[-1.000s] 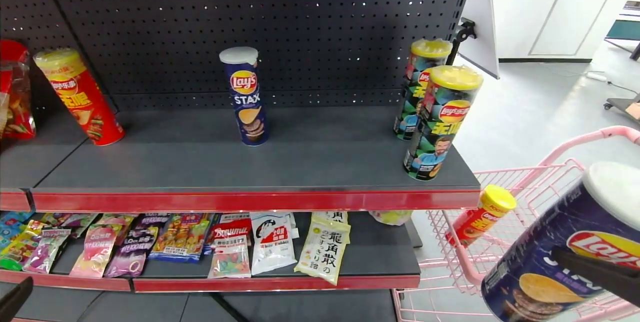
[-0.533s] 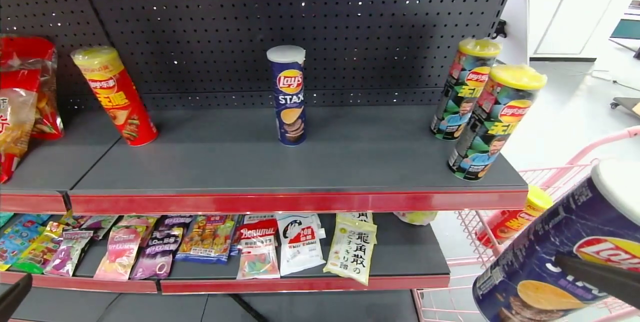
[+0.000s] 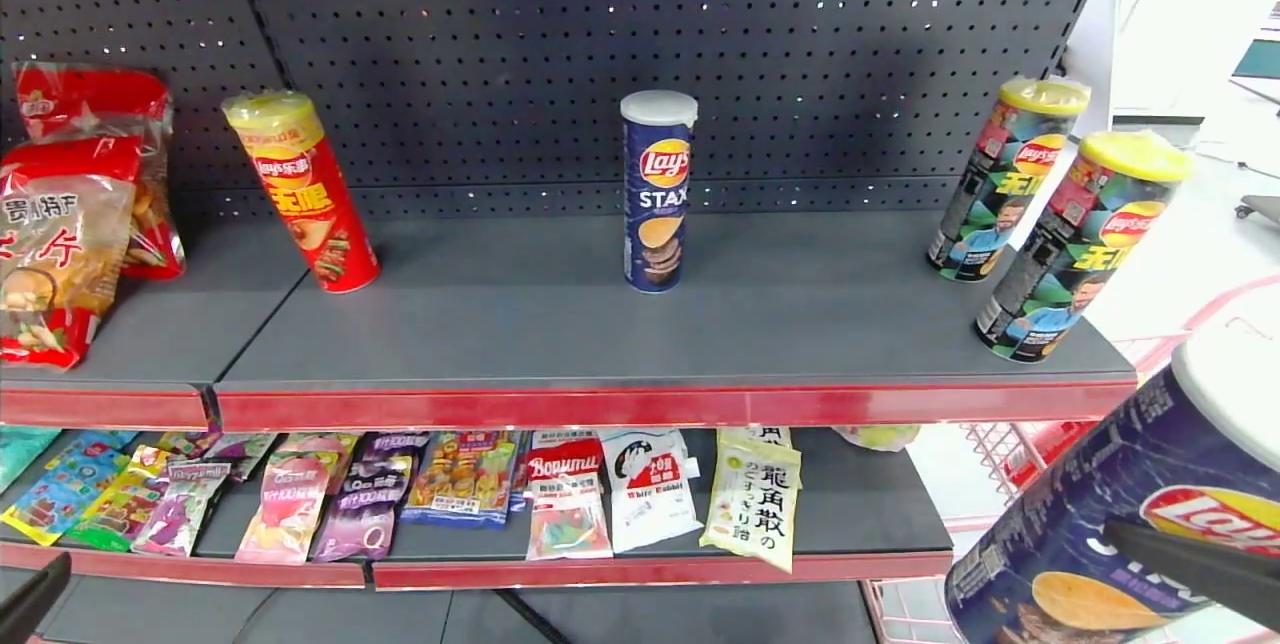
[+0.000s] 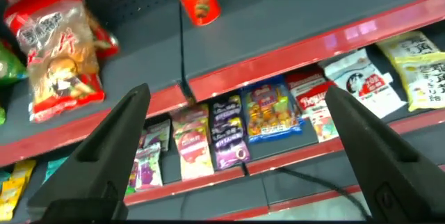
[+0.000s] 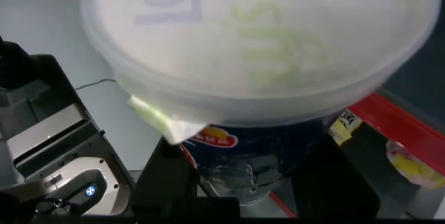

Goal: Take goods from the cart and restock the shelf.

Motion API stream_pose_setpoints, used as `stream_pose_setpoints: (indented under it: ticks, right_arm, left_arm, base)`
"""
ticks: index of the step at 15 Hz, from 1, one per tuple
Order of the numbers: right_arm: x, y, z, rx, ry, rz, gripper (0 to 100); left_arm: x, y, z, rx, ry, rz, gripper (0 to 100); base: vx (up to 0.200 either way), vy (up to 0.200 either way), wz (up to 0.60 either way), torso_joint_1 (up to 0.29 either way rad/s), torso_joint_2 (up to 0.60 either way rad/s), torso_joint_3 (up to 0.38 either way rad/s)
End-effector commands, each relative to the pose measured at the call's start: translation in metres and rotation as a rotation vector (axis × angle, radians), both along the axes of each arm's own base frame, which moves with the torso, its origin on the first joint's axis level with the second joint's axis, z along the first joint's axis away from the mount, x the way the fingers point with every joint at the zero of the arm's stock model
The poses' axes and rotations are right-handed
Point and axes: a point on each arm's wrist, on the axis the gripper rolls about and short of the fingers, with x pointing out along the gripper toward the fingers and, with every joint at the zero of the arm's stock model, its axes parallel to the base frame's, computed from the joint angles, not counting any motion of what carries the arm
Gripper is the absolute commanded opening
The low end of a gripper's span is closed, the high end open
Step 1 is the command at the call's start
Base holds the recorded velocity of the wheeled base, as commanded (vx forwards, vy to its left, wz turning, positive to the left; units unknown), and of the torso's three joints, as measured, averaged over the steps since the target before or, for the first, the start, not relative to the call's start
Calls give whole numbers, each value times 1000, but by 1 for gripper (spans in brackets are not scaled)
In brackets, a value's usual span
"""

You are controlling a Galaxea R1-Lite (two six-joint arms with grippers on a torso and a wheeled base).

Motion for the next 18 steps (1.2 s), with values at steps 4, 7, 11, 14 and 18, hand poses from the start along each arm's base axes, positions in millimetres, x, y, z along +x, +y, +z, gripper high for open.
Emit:
stream_pose_setpoints:
  ticks: [4, 7, 11, 14, 18]
  right_arm:
    - [-1, 0, 1, 3, -8, 3, 0]
    - [-1, 0, 1, 3, -7, 3, 0]
    - [0, 0, 0, 2, -4, 5, 0]
    - [0, 0, 0, 2, -4, 3, 0]
    - [0, 0, 0, 0, 0, 3, 0]
  left_arm:
    - [2, 0, 0, 2, 9, 24, 100]
    - [2, 0, 0, 2, 8, 5, 100]
    - [8, -1, 0, 8, 36, -31, 100]
    - [10, -1, -1, 9, 50, -39, 100]
    - [10, -2, -1, 10, 50, -68, 100]
  base:
    - [200, 0, 0, -5, -2, 6]
    - [67, 0, 0, 4, -1, 2]
    - [0, 0, 0, 0, 0, 0]
    - [133, 0, 0, 5, 3, 3]
    - [0, 0, 0, 0, 0, 0]
